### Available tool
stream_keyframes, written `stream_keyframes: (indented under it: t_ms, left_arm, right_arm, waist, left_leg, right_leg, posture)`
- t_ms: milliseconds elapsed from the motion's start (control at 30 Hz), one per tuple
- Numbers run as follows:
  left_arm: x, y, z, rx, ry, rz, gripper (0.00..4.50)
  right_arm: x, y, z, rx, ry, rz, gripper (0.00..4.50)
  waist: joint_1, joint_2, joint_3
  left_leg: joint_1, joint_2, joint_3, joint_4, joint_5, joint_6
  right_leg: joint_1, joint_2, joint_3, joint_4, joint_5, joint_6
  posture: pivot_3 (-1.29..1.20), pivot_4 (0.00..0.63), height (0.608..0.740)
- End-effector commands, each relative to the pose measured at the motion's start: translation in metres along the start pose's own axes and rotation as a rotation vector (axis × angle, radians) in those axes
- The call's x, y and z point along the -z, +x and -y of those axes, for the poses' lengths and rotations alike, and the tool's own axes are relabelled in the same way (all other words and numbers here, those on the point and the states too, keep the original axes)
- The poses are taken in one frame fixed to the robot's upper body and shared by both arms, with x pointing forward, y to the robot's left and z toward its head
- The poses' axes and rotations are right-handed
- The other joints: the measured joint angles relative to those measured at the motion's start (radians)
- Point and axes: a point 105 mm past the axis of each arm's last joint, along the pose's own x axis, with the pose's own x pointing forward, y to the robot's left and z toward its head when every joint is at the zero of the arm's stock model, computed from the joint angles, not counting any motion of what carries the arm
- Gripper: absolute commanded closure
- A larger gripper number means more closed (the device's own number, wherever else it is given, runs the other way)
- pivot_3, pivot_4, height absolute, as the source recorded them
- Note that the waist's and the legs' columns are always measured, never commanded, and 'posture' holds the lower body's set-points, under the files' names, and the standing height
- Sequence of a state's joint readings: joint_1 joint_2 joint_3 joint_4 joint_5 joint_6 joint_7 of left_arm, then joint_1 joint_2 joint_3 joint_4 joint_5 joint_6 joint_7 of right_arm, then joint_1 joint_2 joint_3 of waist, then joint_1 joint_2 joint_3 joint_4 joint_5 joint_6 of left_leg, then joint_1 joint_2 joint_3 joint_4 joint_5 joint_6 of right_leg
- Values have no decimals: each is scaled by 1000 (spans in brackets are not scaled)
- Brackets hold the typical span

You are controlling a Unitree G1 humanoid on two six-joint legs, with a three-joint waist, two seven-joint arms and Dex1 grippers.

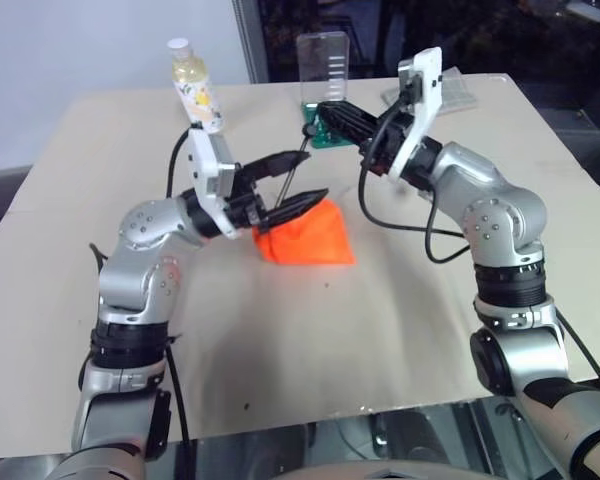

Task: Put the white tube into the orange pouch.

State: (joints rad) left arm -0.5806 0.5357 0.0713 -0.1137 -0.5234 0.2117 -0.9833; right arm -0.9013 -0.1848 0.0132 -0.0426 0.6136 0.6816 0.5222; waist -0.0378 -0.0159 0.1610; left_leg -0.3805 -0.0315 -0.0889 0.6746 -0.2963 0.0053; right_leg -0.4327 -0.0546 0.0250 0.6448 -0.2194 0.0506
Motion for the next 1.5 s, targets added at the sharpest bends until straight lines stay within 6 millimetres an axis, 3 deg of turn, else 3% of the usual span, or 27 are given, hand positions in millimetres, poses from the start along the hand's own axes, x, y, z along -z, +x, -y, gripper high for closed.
stream_keyframes:
  t_ms: [33, 567, 700, 733, 767, 1267, 1300, 1333, 1500]
  left_arm:
    - [-12, 9, -9, -20, 124, 17, 1393]
    - [-8, 16, -24, -89, 82, 56, 1393]
    - [-9, 13, -26, -114, 50, 72, 2621]
    - [-11, 12, -28, -132, 21, 91, 3317]
    - [-14, 11, -29, -144, -5, 109, 3676]
    - [-18, 9, -29, -138, -98, 123, 3676]
    - [-17, 9, -28, -135, -100, 122, 4110]
    - [-16, 9, -28, -135, -101, 120, 4193]
    - [-8, 6, -27, -146, -103, 95, 4234]
  right_arm:
    - [-13, 5, -14, -53, -118, 29, 4500]
    - [-11, 5, -26, -91, -191, 28, 4500]
    - [-9, 4, -22, -81, -193, 20, 4500]
    - [-8, 4, -21, -79, -195, 16, 4500]
    - [-7, 4, -20, -76, -196, 11, 4500]
    - [7, 3, -14, -56, -218, -38, 4500]
    - [6, 3, -14, -55, -218, -37, 4500]
    - [6, 3, -14, -53, -218, -36, 4500]
    - [-2, 3, -13, -44, -202, -2, 4500]
  waist:
    - [-2, 0, 0]
    - [-4, 0, 0]
    - [-4, 0, 0]
    - [-4, 0, 0]
    - [-4, 0, 0]
    - [-4, 0, 0]
    - [-4, 0, 0]
    - [-4, 0, 0]
    - [-4, 0, 0]
  left_leg:
    - [0, 0, 0, 0, 0, 0]
    - [0, 0, 0, 0, 0, 0]
    - [0, 0, 0, 0, 0, 0]
    - [0, 0, 0, 0, 0, 0]
    - [0, 0, 0, 0, 0, 0]
    - [0, 0, 0, 0, 0, 0]
    - [0, 0, 0, 0, 0, 0]
    - [0, 0, 0, 0, 0, 0]
    - [0, 0, 0, 0, 0, 0]
  right_leg:
    - [0, 0, 0, 0, 0, 0]
    - [-1, 0, 0, 0, 0, 0]
    - [-1, 0, 0, 0, 0, 0]
    - [-1, 0, 0, 0, 0, 0]
    - [-1, 0, 0, 0, 0, 0]
    - [-1, 0, 0, 0, 0, 0]
    - [-1, 0, 0, 0, 0, 0]
    - [-1, 0, 0, 0, 0, 0]
    - [-1, 0, 0, 0, 0, 0]
  posture:
    - [0, 150, 740]
    - [0, 150, 740]
    - [0, 150, 740]
    - [0, 150, 740]
    - [0, 150, 740]
    - [0, 150, 740]
    - [0, 150, 740]
    - [0, 150, 740]
    - [0, 150, 740]
